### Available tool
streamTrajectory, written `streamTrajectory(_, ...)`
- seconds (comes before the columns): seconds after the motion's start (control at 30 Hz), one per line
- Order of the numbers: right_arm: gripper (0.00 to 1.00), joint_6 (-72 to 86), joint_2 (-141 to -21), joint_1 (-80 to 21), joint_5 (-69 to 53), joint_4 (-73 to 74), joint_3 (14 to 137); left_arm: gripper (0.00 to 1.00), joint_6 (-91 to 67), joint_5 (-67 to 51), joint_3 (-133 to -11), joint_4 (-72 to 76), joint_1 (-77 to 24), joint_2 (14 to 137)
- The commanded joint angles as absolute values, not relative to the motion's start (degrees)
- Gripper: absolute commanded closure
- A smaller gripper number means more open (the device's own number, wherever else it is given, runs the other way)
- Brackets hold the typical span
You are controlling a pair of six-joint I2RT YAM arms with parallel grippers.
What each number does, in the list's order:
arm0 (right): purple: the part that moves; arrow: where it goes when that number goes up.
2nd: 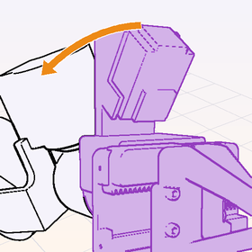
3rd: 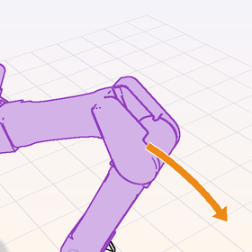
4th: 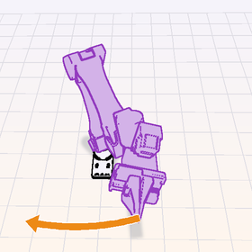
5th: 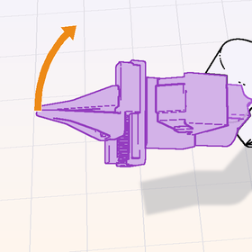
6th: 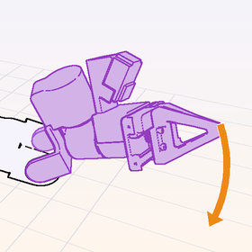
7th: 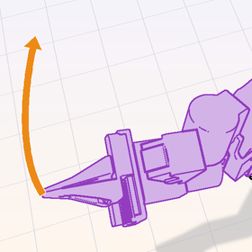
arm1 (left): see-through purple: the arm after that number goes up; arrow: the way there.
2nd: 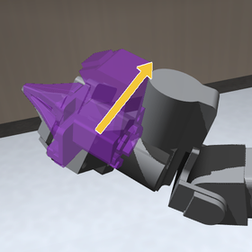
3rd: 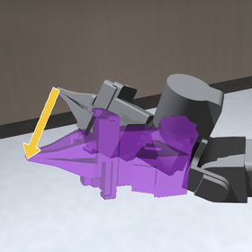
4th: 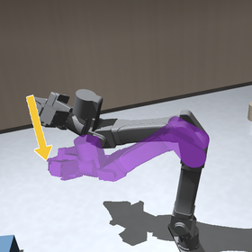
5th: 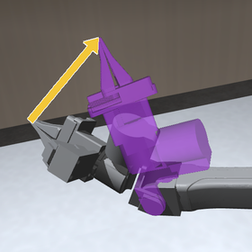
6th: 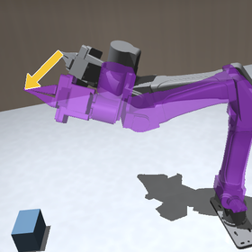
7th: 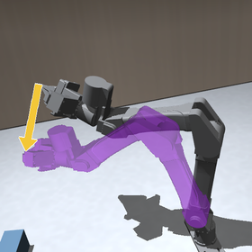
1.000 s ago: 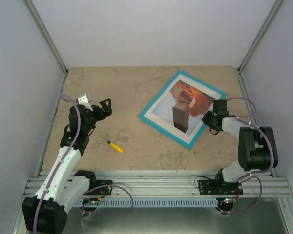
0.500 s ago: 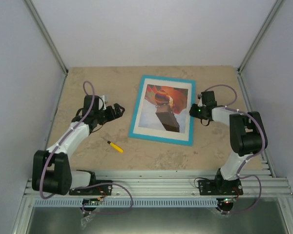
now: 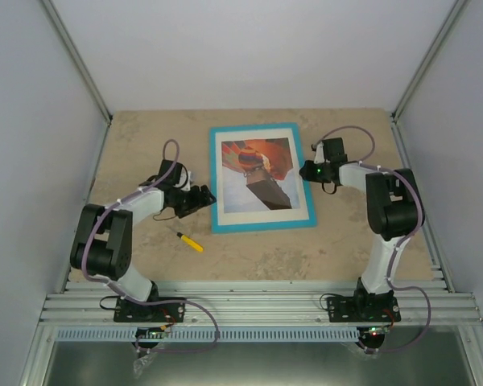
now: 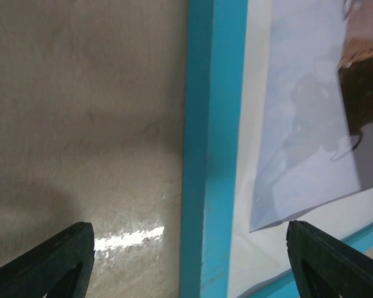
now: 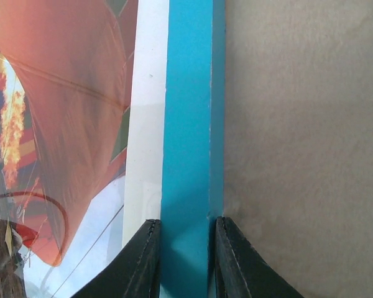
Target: Take the photo out of the frame
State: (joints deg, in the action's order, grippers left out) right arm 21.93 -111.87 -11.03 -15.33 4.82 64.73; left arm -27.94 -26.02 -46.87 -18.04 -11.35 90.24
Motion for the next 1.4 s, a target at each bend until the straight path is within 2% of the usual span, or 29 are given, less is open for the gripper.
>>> streamTrajectory(0.0, 0.82, 19.8, -112.3, -11.5, -20.4, 3.0, 68.8, 0.17, -26.8, -25.0, -48.8, -20.1, -13.0, 92.3)
streamTrajectory(0.2, 0.62, 18.1, -107.9, -11.6, -19.1, 5.5, 66.7, 0.24, -26.1, -20.2, -51.5, -23.0, -15.8, 94.8)
streamTrajectory(0.37, 0.57, 16.5, -102.3, -13.5, -18.2, 9.8, 63.9, 0.29, -25.6, -17.2, -53.7, -25.4, -17.7, 96.9)
streamTrajectory(0.7, 0.48, 16.7, -88.4, -24.4, -17.3, 7.7, 51.0, 0.45, -24.9, -15.9, -56.0, -27.7, -19.2, 99.4)
streamTrajectory(0.93, 0.44, 14.9, -84.6, -31.4, -12.8, 5.7, 46.9, 0.55, -25.0, -15.0, -57.1, -28.6, -20.8, 100.7)
streamTrajectory(1.37, 0.24, 5.0, -81.0, -42.7, -2.9, 5.1, 44.3, 0.79, -25.3, -12.0, -57.2, -30.0, -22.6, 100.2)
